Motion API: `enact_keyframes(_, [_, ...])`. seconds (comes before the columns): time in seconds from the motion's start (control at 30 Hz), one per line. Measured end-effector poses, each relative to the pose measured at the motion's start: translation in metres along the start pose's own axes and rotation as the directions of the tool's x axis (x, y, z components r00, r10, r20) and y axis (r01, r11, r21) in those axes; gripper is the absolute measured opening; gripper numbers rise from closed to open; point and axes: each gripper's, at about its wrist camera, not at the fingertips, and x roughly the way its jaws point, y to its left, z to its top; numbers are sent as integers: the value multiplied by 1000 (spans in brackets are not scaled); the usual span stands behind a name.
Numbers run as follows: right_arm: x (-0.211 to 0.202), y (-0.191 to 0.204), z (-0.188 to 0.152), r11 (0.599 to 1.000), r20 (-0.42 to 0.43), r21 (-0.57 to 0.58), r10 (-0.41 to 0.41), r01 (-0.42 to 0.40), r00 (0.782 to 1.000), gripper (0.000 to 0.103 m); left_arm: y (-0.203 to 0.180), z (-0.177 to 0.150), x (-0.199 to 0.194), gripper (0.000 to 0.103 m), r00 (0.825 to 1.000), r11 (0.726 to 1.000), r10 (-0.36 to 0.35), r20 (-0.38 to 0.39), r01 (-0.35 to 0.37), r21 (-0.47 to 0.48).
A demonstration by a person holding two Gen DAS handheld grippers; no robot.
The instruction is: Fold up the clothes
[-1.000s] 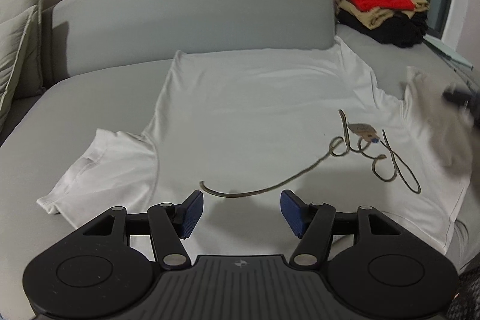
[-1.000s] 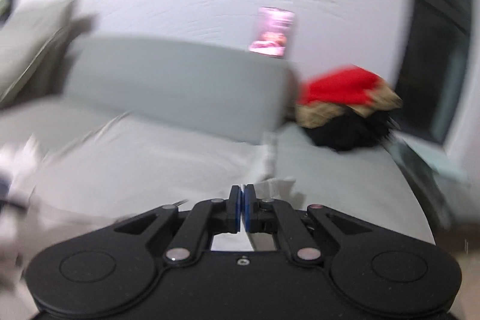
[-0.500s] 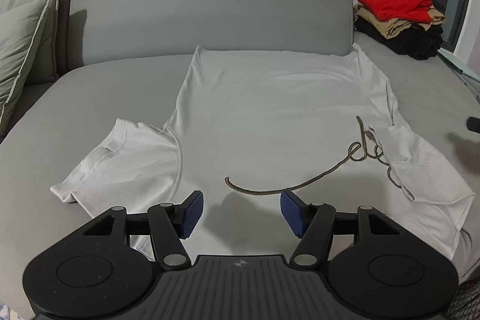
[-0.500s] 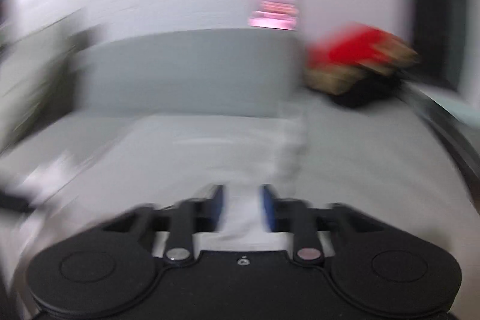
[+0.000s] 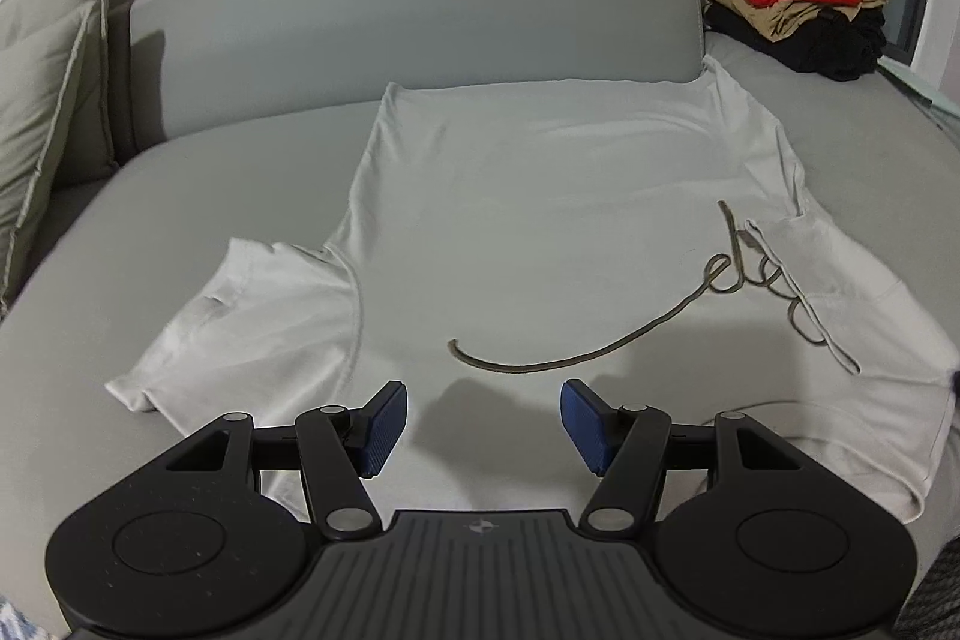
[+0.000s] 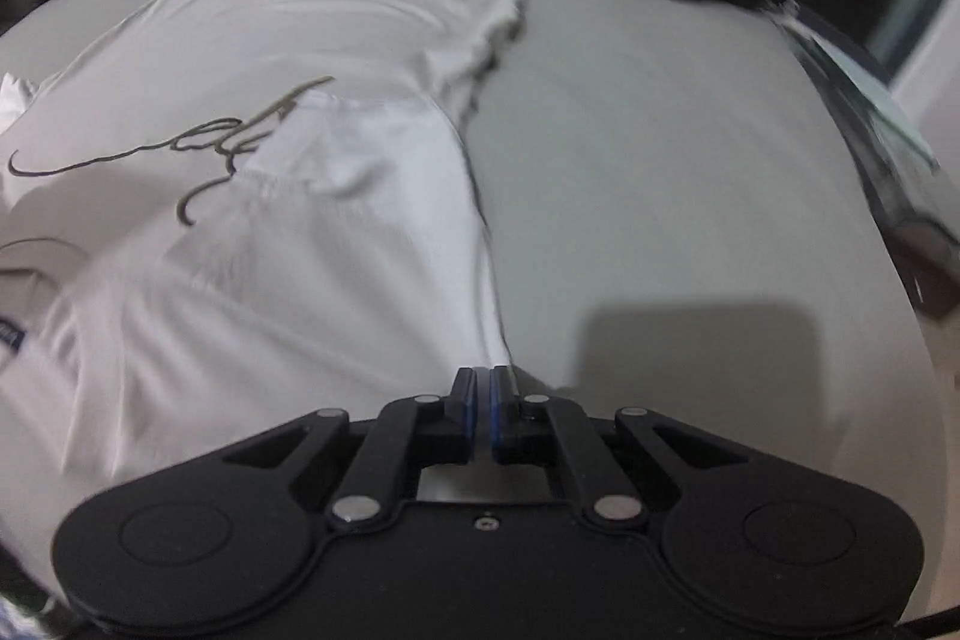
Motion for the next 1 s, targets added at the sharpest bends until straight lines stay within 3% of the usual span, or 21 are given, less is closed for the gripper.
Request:
enact_keyframes(0.03, [-4,-3,-3,999,3,36,17,-17,1000,4,0,-1,-2,60,1000,1000,-3,3,3,0])
enact_keyframes(0.1, [-19,-13,-8,988,95,118,92,-103,991,6,1,-2,-5,60,1000,1000,-12,11,12,5])
enact_keyframes(0.27, [-25,-6,17,949,281,153,224,-274,933,8,-8,-2,-3,57,998,998,-37,40,35,51])
enact_keyframes(0.33, [-5,2,32,917,262,202,287,-343,921,8,-15,-2,3,46,999,997,-29,42,26,73])
enact_keyframes(0.4, [16,6,44,865,247,297,339,-404,908,8,-23,-3,11,46,1000,994,-12,28,9,106])
enact_keyframes(0.5, [44,15,52,829,221,384,345,-407,912,13,-30,-8,23,46,1000,988,11,-8,-10,154])
enact_keyframes(0.63, [48,30,43,855,172,353,340,-380,925,16,-32,-21,17,46,999,978,36,-8,-34,207])
enact_keyframes(0.77, [14,33,16,880,131,278,363,-386,922,20,-26,-39,-11,46,997,977,65,-48,-54,206])
enact_keyframes(0.87, [-8,27,-10,883,89,266,376,-386,922,21,-31,-64,-42,38,997,964,62,-55,-46,261])
enact_keyframes(0.93, [-19,22,-18,861,124,280,406,-424,905,23,-32,-75,-56,36,996,961,19,-84,5,277])
enact_keyframes(1.0, [-29,16,-21,829,184,294,438,-475,880,28,-23,-79,-65,42,994,973,-35,-108,59,223])
